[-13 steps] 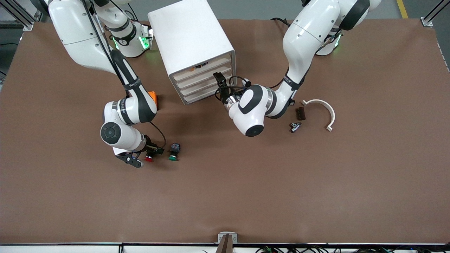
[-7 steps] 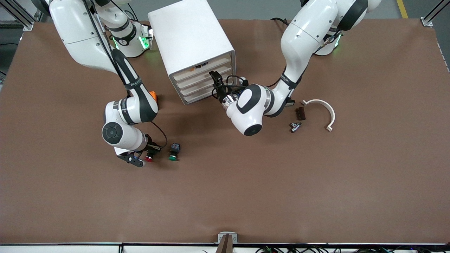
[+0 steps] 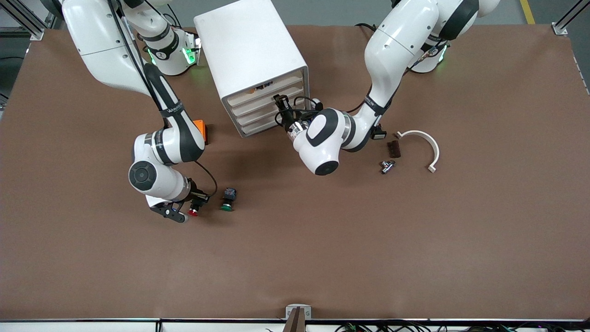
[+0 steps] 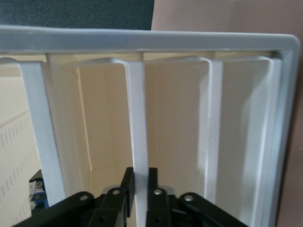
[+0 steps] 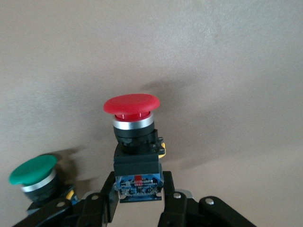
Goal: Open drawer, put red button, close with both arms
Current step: 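Grasp the red button with the right gripper while the left gripper grips the drawer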
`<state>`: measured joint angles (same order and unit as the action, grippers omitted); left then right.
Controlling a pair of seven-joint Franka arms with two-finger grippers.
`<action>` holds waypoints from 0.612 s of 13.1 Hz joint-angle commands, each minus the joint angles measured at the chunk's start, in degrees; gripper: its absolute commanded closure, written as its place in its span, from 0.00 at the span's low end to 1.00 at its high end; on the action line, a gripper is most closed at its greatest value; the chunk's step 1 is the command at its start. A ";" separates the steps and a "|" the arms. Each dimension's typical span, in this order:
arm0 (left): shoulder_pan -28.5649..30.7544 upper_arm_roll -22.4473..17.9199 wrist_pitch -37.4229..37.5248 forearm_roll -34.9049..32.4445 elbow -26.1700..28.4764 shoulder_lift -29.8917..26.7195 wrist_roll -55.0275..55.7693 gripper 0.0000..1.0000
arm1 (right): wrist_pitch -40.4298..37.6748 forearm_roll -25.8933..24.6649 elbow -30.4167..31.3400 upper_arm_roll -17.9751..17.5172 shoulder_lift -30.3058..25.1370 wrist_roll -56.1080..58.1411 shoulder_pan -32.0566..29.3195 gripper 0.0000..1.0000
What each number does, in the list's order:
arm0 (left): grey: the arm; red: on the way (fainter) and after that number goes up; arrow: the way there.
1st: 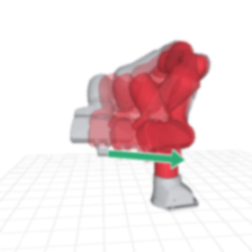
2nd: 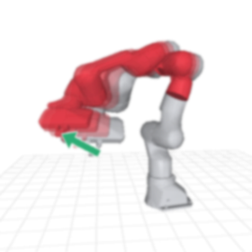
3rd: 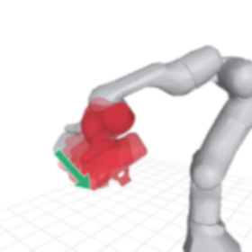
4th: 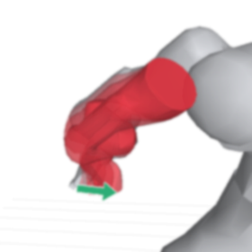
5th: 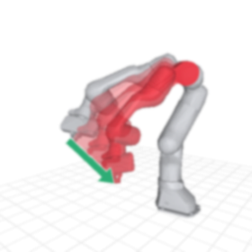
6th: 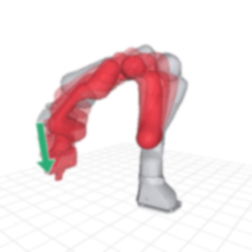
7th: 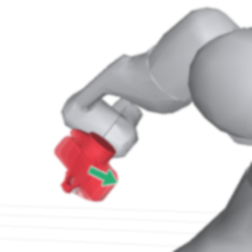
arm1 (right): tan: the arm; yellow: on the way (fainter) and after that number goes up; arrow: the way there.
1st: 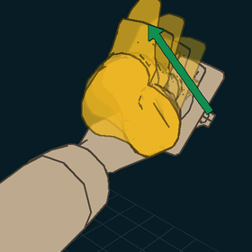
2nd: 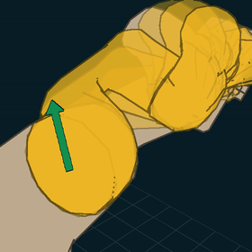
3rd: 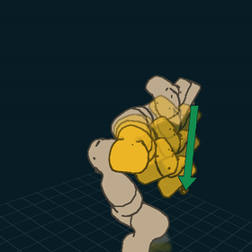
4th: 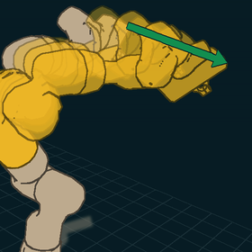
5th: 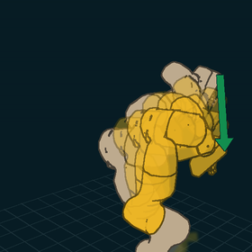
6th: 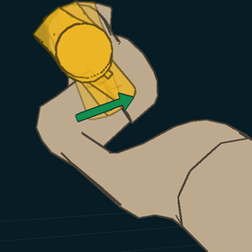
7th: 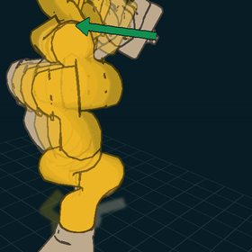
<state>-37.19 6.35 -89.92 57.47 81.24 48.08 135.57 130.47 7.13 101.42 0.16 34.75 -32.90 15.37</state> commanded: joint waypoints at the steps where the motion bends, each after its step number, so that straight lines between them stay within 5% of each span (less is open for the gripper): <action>1: 0.98 -0.46 1.50 0.54 -1.35 0.61 -3.20 0.99 | -9.40 1.04 -4.55 -0.08 -2.13 -0.49 -0.78 1.00; 8: 8.00 -0.55 2.02 -1.84 -4.94 0.70 -7.49 0.99 | -24.10 4.82 -7.73 -0.60 -9.69 -13.56 0.70 1.00</action>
<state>-32.77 5.65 -89.71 56.46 79.62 48.18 132.28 108.46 10.46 93.14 -0.05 27.33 -41.88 15.28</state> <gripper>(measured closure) 0.863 0.590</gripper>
